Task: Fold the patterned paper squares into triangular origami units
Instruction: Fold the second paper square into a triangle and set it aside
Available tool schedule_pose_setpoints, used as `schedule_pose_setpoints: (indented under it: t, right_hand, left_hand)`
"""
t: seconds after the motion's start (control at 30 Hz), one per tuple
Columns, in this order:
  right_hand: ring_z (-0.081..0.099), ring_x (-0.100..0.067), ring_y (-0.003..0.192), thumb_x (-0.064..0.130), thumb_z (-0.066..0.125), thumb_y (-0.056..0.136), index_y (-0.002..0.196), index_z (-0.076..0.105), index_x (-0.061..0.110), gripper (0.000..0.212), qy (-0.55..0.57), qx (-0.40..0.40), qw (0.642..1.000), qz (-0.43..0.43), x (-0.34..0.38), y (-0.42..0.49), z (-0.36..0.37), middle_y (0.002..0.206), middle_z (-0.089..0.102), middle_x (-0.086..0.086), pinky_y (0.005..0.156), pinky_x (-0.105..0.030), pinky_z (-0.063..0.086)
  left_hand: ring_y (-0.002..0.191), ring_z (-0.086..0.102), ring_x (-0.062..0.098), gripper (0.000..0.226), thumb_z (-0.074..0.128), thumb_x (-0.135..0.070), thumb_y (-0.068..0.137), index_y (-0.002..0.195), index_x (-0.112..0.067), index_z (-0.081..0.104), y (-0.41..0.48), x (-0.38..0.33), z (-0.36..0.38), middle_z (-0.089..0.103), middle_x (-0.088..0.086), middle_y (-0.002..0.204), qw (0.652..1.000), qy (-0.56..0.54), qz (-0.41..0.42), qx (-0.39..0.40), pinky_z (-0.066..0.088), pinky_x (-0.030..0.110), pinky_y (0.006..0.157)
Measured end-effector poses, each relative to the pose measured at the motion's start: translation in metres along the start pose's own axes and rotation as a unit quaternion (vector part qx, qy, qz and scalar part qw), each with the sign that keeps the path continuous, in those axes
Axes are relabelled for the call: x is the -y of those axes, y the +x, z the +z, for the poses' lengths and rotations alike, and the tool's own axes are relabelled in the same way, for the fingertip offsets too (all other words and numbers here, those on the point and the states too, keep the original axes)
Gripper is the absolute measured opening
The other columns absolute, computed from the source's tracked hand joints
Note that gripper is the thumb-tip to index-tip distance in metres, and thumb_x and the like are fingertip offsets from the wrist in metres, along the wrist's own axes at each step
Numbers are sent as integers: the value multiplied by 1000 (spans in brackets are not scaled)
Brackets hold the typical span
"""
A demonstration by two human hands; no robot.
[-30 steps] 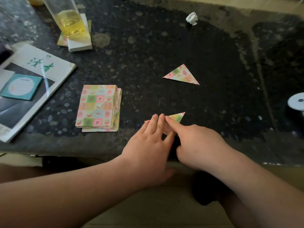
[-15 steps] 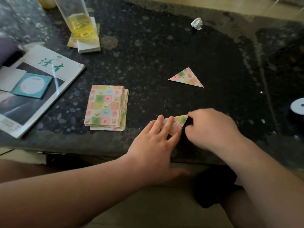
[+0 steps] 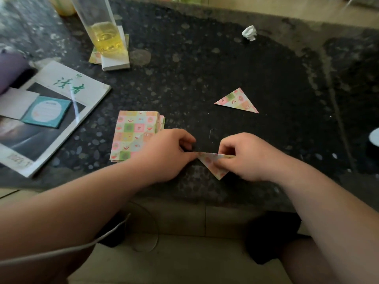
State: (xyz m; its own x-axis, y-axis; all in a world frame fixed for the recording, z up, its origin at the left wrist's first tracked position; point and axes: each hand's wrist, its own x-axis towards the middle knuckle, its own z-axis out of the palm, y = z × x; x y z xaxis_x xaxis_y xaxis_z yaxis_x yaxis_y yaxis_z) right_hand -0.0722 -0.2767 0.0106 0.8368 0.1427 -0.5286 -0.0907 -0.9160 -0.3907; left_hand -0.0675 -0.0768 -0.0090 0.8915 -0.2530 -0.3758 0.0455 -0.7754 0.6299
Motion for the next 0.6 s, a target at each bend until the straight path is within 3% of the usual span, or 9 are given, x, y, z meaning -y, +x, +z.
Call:
schedule_pose_setpoints:
  t: [0.13,0.2,0.3,0.4,0.5,0.6]
  right_hand:
    - [66,-2,73,42,78,87,78,74,32,14,93,-7,994,-50,-3,-17,-13,76,71,19,65,-29,53]
    - [68,-2,72,37,80,85,78,76,30,11,123,-27,990,-68,-8,-23,-17,76,73,17,68,-31,56]
    - [66,-2,63,29,83,83,74,77,22,13,210,-74,973,-68,-17,-28,-24,71,74,9,62,-25,51]
    - [64,-9,62,21,80,85,74,79,14,14,362,-90,927,-42,-26,-27,-30,74,76,-4,55,-22,49]
    - [60,-11,63,17,77,87,77,81,13,12,471,-93,877,-3,-28,-26,-31,79,77,-7,53,-19,47]
    - [59,-12,65,18,76,86,80,79,9,11,505,-83,859,7,-29,-25,-29,84,78,-9,54,-20,44]
  left_hand:
    - [78,72,8,1,76,-34,90,90,-34,76,-4,-6,-6,76,-10,80,989,-142,-29,29,61,32,78]
    - [78,74,18,8,77,-24,89,81,-24,79,-6,-9,-7,77,0,79,971,-234,-33,43,62,39,79]
    - [73,70,20,10,69,-11,92,86,-7,77,-10,-16,-9,75,13,83,908,-411,-45,72,60,30,68]
    - [67,69,17,14,61,-8,95,95,2,72,-12,-23,-12,74,15,83,859,-503,-59,71,58,25,62]
    - [65,70,18,8,70,-9,82,84,-2,74,-9,-25,-14,74,15,79,858,-509,-59,46,58,25,59]
    - [63,69,17,10,72,-10,77,82,-2,71,-7,-26,-16,72,14,76,867,-491,-66,49,57,24,56]
